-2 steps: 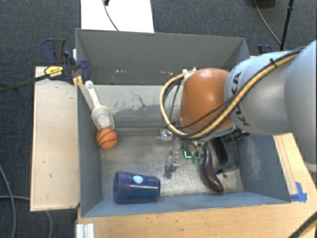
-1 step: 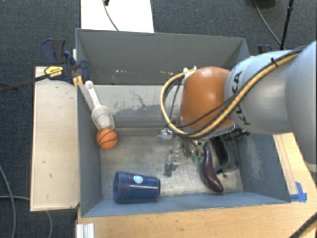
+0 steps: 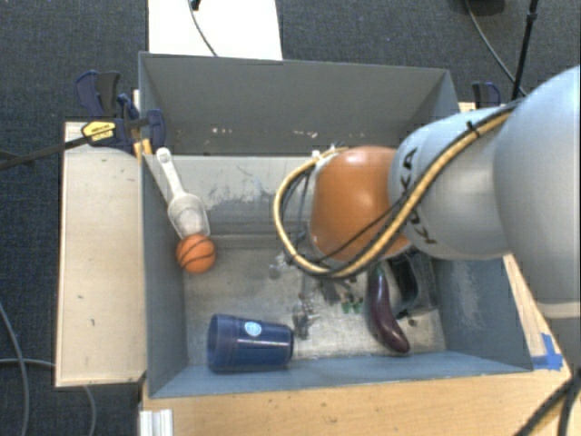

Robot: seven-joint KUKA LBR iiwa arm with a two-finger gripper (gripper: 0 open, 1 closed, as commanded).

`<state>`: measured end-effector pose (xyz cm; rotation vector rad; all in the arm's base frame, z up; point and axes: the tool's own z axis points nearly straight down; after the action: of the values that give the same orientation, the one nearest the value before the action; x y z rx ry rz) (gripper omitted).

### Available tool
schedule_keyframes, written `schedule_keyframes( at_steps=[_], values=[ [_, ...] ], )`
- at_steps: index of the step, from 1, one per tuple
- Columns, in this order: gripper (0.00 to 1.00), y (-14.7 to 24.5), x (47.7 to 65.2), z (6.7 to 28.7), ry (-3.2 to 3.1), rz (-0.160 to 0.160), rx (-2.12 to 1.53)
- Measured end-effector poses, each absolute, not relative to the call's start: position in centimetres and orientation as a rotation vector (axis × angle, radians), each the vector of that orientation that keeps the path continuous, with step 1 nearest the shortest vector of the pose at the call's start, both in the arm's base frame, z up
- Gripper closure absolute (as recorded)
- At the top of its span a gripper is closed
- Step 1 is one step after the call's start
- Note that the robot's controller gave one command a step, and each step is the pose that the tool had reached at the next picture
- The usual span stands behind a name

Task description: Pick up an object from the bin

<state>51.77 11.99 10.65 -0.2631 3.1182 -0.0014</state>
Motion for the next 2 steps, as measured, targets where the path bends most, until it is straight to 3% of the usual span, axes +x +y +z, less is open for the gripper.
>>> schedule_keyframes(
  at_steps=[1, 2],
  values=[
    [0.00, 16.2, 50.7, 8.0, 3.098, -0.030, -0.526],
    [1.00, 18.8, 50.4, 7.7, 3.097, 0.000, -0.519]
  ],
)
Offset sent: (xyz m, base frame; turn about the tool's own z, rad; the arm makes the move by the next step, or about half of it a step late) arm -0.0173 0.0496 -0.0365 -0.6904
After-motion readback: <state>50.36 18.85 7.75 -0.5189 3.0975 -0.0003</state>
